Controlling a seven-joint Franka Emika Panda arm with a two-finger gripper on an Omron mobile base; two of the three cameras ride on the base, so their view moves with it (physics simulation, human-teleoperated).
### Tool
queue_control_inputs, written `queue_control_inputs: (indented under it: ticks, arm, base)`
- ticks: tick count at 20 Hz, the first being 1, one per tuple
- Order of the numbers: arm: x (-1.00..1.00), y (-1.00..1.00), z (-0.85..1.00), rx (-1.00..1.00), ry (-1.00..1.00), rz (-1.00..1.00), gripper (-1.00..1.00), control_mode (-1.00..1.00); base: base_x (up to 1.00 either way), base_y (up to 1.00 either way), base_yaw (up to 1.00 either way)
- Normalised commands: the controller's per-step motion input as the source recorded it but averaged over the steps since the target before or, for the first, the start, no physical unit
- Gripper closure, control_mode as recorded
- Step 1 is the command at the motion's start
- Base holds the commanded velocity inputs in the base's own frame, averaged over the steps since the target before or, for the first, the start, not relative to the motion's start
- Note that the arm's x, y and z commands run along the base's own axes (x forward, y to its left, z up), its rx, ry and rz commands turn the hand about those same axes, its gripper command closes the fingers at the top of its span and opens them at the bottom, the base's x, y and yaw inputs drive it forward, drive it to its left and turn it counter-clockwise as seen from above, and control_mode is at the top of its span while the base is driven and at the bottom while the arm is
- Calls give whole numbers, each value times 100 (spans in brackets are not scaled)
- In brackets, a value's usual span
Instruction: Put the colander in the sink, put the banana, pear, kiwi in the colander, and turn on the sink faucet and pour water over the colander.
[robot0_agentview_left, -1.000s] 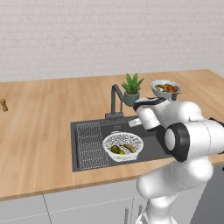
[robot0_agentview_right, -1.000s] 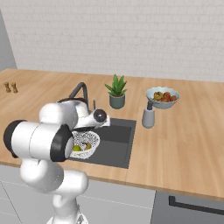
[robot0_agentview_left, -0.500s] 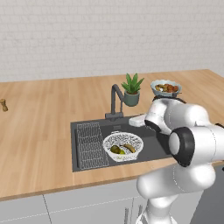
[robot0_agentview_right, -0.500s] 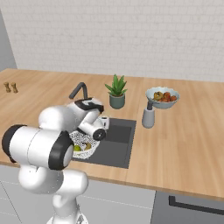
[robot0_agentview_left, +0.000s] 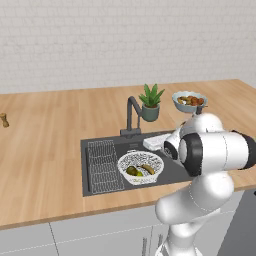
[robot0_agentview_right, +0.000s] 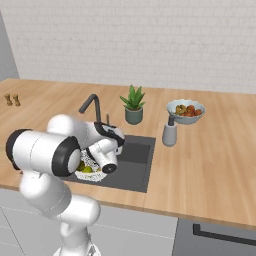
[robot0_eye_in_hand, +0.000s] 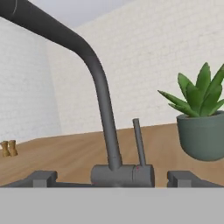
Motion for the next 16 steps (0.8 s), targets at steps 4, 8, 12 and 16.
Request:
queue_control_inputs:
  ticks: [4, 8, 12, 16]
  arm:
    - [48, -10, 34, 6, 0, -1, -100, -100]
    - [38, 0, 20, 1, 0, -1, -100, -100]
    - [23, 0, 0, 0, 0, 0, -100, -100]
    - [39, 0, 0, 0, 0, 0, -100, -100]
  base:
    - [0, 0, 0]
    - [0, 0, 0]
    - [0, 0, 0]
    - [0, 0, 0]
